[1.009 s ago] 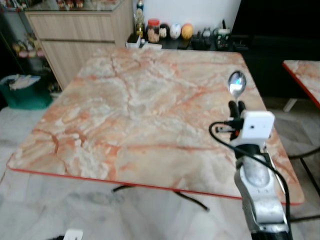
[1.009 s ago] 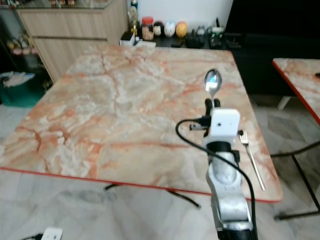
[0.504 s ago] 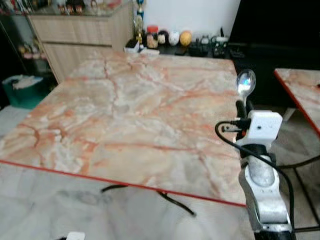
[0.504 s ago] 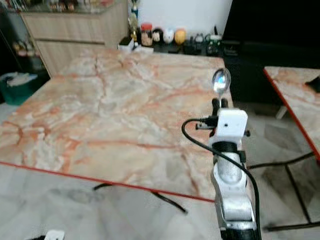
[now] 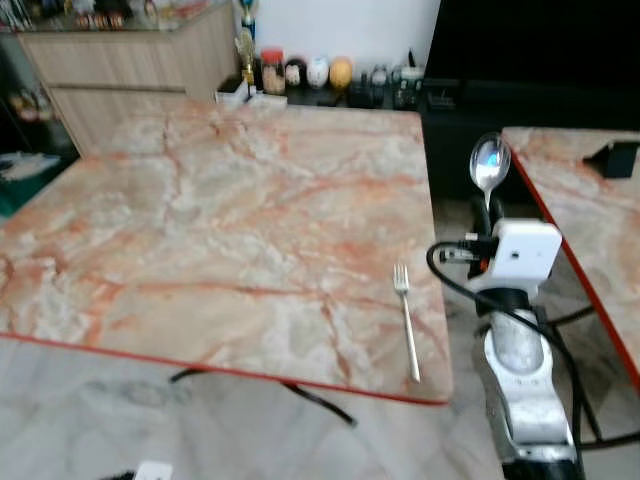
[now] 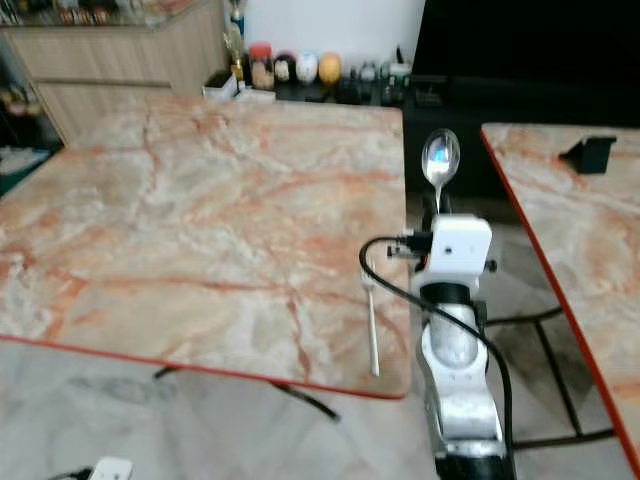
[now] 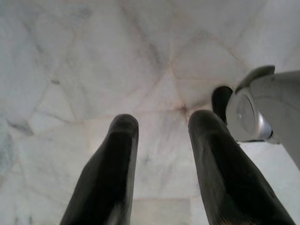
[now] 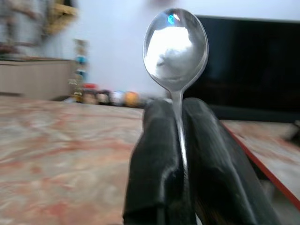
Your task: Setting the table
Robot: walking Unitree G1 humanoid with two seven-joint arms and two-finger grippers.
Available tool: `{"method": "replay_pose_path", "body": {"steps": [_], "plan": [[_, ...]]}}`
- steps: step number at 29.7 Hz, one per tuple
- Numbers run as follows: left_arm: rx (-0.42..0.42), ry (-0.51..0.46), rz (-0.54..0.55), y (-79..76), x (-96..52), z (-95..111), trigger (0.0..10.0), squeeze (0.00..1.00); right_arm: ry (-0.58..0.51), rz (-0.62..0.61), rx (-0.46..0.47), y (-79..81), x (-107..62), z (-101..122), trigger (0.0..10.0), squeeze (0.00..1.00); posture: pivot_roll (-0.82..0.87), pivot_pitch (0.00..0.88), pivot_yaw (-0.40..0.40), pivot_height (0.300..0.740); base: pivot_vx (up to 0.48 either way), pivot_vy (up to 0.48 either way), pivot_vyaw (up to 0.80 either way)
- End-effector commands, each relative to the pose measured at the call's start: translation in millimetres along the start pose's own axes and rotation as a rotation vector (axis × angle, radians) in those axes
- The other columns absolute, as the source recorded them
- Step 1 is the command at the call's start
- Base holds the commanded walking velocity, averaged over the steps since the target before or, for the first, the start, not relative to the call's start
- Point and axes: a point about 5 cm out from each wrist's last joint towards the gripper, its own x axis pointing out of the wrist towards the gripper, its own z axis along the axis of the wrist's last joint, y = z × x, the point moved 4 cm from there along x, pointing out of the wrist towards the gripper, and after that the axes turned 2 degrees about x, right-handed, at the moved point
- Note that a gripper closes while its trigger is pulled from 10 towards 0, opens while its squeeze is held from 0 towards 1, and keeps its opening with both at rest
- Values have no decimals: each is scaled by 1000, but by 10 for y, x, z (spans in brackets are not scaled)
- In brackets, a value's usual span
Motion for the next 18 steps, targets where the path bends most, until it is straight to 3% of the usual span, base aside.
{"method": "replay_pose_path", "body": {"steps": [1, 18], "plan": [[6, 13, -6, -8, -5, -36, 10000, 0, -19, -14, -17, -61, 13, 36, 10000, 0, -3, 0, 23, 711, 0, -360, 0], [13, 19, -16, -39, -10, -71, 10000, 0, -49, -47, -52, -181, 60, 130, 10000, 0, -18, 0, 13, 711, 0, -362, 0]]}}
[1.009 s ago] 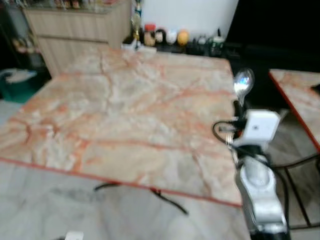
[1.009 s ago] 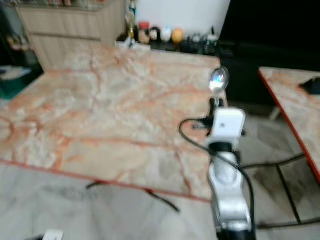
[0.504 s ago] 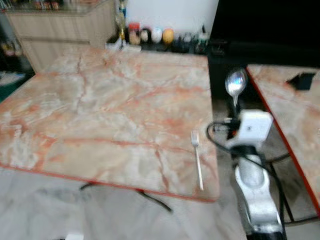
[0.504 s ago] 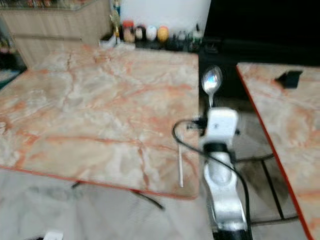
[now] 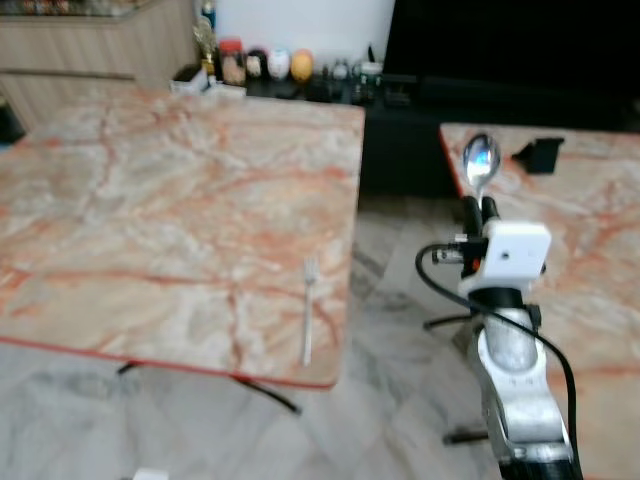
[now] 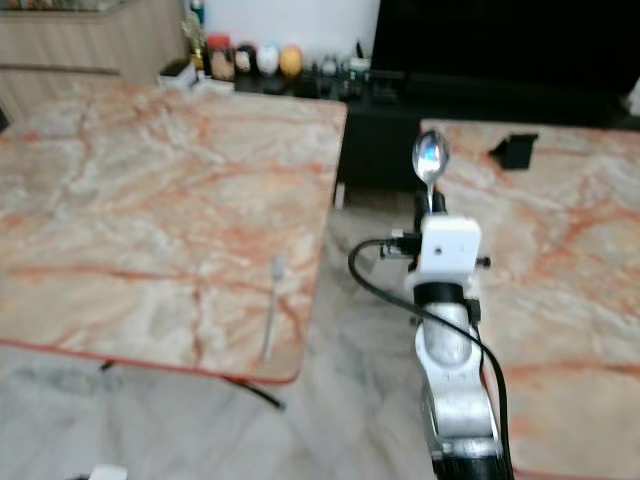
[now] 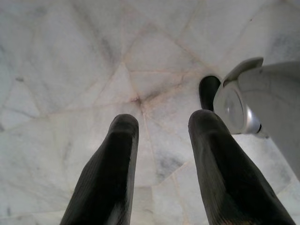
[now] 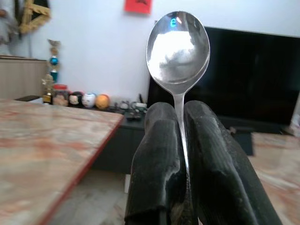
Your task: Setting the table
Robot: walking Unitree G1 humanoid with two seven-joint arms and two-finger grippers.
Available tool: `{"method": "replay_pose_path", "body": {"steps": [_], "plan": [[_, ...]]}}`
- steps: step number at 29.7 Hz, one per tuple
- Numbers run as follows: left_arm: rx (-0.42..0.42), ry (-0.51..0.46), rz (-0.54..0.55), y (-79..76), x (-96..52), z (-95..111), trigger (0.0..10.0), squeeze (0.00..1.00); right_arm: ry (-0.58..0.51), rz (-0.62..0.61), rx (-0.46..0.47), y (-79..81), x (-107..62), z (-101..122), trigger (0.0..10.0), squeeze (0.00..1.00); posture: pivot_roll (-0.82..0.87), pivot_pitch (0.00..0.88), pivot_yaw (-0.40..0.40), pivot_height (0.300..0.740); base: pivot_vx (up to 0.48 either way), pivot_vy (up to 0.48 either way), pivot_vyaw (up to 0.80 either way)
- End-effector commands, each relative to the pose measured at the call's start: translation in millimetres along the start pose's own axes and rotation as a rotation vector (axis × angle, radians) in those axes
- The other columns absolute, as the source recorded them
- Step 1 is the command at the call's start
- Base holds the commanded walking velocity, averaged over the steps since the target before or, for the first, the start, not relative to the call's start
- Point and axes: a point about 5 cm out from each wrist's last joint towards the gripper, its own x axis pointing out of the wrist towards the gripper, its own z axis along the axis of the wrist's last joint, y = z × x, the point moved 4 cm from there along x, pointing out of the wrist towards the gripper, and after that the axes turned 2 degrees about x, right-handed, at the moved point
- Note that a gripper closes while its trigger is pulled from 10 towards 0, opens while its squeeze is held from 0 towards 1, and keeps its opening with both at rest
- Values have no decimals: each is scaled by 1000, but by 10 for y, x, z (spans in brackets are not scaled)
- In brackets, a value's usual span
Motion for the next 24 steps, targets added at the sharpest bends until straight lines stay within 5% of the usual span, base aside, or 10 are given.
{"method": "replay_pose_path", "body": {"steps": [1, 15, 24], "plan": [[4, 13, -18, -65, -1, -38, 10000, 0, -16, -25, -6, -95, 18, 45, 10000, 0, -16, 0, 12, 711, 0, -364, 0], [-14, 6, -7, -31, 12, 32, 10000, 0, -3, -42, -15, -157, 12, 32, 10000, 0, 1, 0, 18, 711, 0, -357, 0], [-31, 20, 3, -18, 14, 24, 10000, 0, -4, -48, -19, -183, 45, 46, 10000, 0, 15, 0, 11, 711, 0, -73, 0]]}}
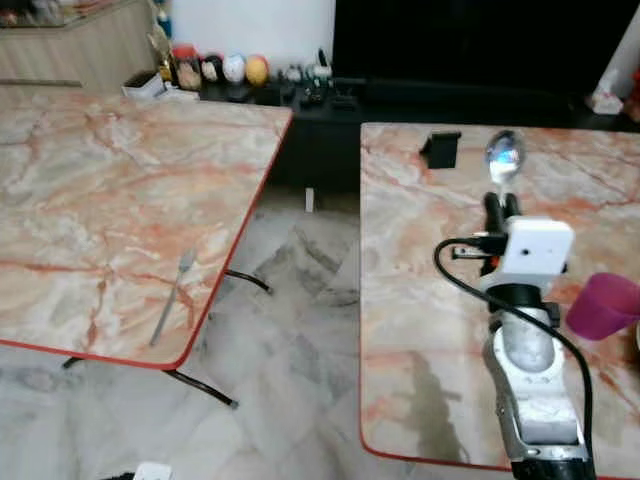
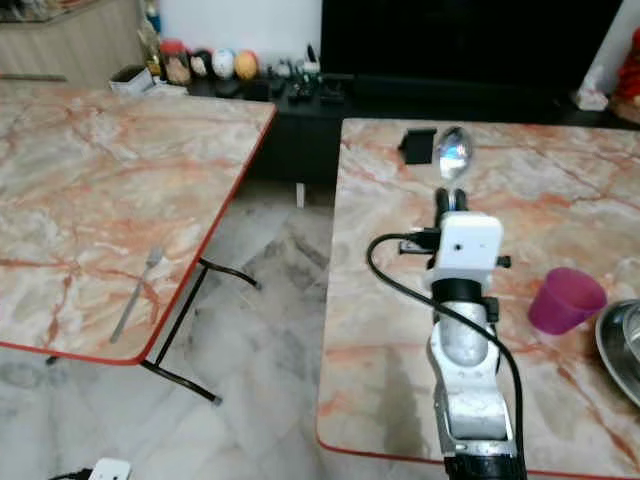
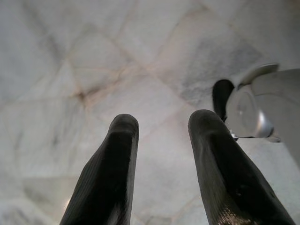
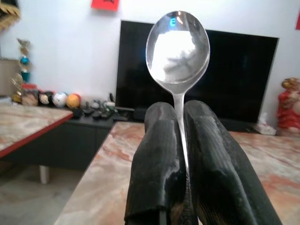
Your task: Setting the table
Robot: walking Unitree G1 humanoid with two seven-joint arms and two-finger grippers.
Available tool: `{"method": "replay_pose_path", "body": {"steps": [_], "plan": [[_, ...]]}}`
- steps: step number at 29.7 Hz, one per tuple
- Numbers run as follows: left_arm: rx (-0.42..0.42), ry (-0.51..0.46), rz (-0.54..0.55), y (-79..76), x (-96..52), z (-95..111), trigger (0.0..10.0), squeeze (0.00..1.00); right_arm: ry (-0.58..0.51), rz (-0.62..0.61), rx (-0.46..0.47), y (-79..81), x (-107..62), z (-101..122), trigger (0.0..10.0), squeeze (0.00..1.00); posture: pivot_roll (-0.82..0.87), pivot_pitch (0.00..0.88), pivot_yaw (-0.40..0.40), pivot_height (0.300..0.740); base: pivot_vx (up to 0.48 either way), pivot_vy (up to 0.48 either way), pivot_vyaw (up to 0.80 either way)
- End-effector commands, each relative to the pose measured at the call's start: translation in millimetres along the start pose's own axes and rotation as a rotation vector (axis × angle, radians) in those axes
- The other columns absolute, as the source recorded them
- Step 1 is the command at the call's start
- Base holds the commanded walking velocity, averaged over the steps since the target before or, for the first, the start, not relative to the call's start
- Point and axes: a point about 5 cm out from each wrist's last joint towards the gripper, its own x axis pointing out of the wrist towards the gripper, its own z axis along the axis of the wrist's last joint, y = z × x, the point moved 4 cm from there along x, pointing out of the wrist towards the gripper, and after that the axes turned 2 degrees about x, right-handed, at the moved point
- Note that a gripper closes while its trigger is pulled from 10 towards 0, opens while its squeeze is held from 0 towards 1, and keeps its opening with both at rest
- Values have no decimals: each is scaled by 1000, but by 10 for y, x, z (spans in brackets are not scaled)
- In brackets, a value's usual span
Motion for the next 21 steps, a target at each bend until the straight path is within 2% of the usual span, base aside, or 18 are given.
{"method": "replay_pose_path", "body": {"steps": [1, 9, 21], "plan": [[-28, 25, 9, 19, -7, -58, 10000, 0, -9, -13, 4, -38, 25, 37, 10000, 0, 15, 0, 11, 711, 0, 0, 0], [-53, 15, 15, 18, -5, -44, 10000, 0, -9, -10, 1, -43, 46, 43, 10000, 0, 22, 0, 2, 711, 0, 0, 0], [-46, 8, 7, 5, -4, -33, 10000, 0, -12, -14, -6, -70, 73, 54, 10000, 0, 21, 0, -2, 711, 0, -21, 0]]}}
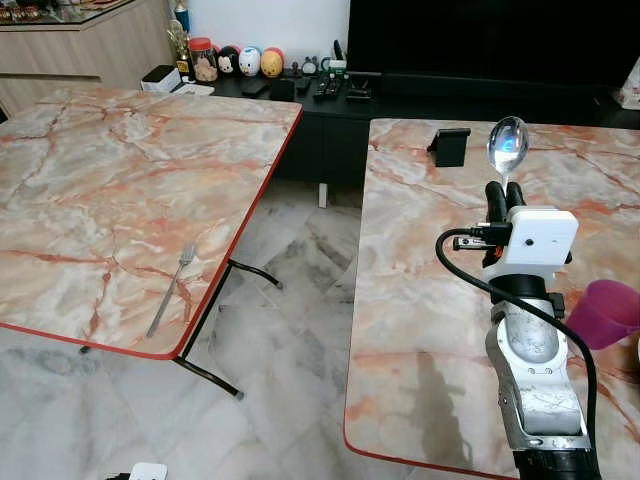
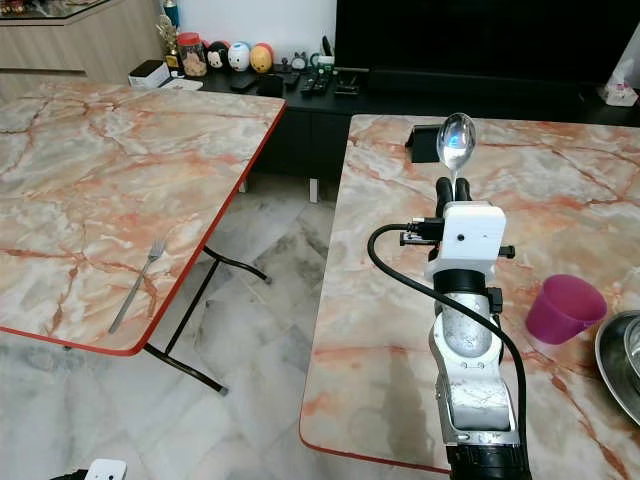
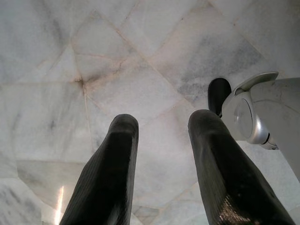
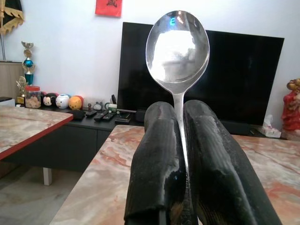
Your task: Setting the table
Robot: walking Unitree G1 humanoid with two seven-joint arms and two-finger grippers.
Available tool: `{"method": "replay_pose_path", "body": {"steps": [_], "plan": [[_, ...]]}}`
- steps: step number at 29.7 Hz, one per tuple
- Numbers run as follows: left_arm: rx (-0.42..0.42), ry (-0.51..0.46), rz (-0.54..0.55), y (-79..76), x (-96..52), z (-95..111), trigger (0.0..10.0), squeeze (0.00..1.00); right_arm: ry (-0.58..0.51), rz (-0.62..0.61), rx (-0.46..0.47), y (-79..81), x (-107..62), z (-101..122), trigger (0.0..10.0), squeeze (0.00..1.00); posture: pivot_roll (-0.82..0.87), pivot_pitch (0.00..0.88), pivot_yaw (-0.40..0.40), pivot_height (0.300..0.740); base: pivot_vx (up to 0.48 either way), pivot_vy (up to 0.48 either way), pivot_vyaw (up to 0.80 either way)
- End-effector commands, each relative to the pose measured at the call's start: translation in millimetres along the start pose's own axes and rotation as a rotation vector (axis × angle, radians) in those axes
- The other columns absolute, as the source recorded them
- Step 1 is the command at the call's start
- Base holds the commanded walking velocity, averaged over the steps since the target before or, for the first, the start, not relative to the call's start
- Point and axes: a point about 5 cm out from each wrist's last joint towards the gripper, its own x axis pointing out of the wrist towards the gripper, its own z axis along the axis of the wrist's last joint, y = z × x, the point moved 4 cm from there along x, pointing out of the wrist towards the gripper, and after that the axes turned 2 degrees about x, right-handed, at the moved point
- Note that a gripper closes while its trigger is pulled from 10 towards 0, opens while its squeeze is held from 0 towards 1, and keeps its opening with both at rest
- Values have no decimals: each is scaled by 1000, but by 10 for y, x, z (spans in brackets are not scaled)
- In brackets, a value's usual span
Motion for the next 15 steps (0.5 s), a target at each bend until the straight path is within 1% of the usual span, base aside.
{"method": "replay_pose_path", "body": {"steps": [1, 5, 15], "plan": [[-4, 7, -6, -12, -3, -25, 10000, 0, 0, -2, 4, -10, 31, 15, 10000, 0, 23, 0, -3, 711, 0, -277, 0], [-5, 4, -5, -11, -3, -21, 10000, 0, -2, -8, 15, -10, 48, 19, 10000, 0, 21, 0, -3, 711, 0, -326, 0], [-15, 0, -1, -12, -4, -20, 10000, 0, -7, -6, 15, -13, 42, 26, 10000, 0, 19, 0, -4, 711, 0, -445, 0]]}}
